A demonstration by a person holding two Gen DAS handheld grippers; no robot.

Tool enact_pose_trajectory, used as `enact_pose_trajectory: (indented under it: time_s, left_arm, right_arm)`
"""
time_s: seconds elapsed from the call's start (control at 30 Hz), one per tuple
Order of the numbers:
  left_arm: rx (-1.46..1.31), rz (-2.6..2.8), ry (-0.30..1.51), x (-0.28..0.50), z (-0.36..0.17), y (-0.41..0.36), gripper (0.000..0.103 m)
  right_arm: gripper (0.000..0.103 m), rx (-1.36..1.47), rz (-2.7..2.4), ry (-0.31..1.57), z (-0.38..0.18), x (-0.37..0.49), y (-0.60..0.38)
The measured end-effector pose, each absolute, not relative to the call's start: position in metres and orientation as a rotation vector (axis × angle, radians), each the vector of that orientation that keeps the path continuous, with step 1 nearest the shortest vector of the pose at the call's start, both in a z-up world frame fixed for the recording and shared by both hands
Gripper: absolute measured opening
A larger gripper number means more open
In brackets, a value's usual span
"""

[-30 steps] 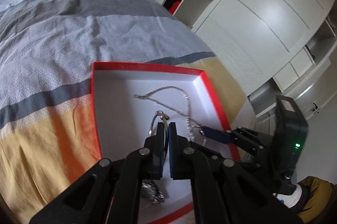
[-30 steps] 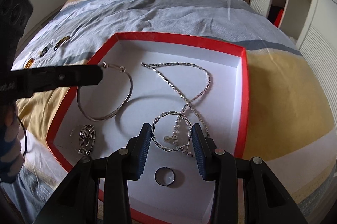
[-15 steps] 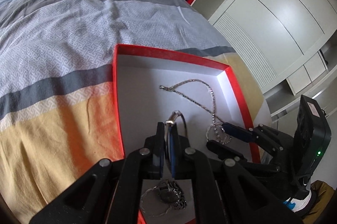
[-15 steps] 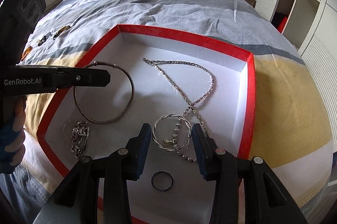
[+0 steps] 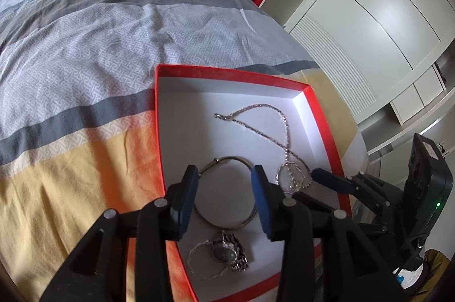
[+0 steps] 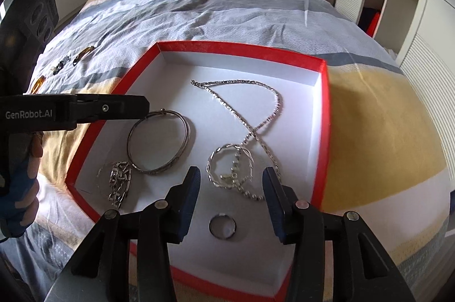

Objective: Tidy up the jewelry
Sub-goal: 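Open the left tool to drop the hoop while the right tool releases the bangle, then move both open tools back over the remaining jewelry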

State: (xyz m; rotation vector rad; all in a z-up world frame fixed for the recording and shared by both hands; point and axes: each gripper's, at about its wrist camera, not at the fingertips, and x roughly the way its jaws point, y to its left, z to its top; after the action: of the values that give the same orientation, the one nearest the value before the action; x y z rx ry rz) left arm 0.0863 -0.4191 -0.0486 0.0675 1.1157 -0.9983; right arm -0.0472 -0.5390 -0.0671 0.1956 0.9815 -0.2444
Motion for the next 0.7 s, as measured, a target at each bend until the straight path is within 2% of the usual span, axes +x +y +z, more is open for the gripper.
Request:
enact_pose_trajectory:
  time_s: [0.33, 0.4, 0.53, 0.7]
  left_arm:
    - [0.051, -0.941, 0.992, 0.068, -0.002, -0.370, 0.039]
    - [0.055, -0.923, 0.964, 0.062, 0.009, -0.355, 0.044]
    - [0.079, -0.891, 0.938, 0.046, 0.026, -0.323, 0.045]
    - [0.104, -0.846, 0.909, 0.026, 0.040, -0.275, 0.049]
  right_arm:
    - [0.045, 0.197, -0.256, 0.919, -0.027, -0.071, -0.518]
    - [0.046, 0.197, -0.258, 0.903, -0.017, -0.076, -0.511]
    - [0.050, 0.199, -0.242, 0.867, 0.003, -0.085, -0.489]
    - [0.050, 0.178, -0.210, 0.839, 0.021, -0.093, -0.453]
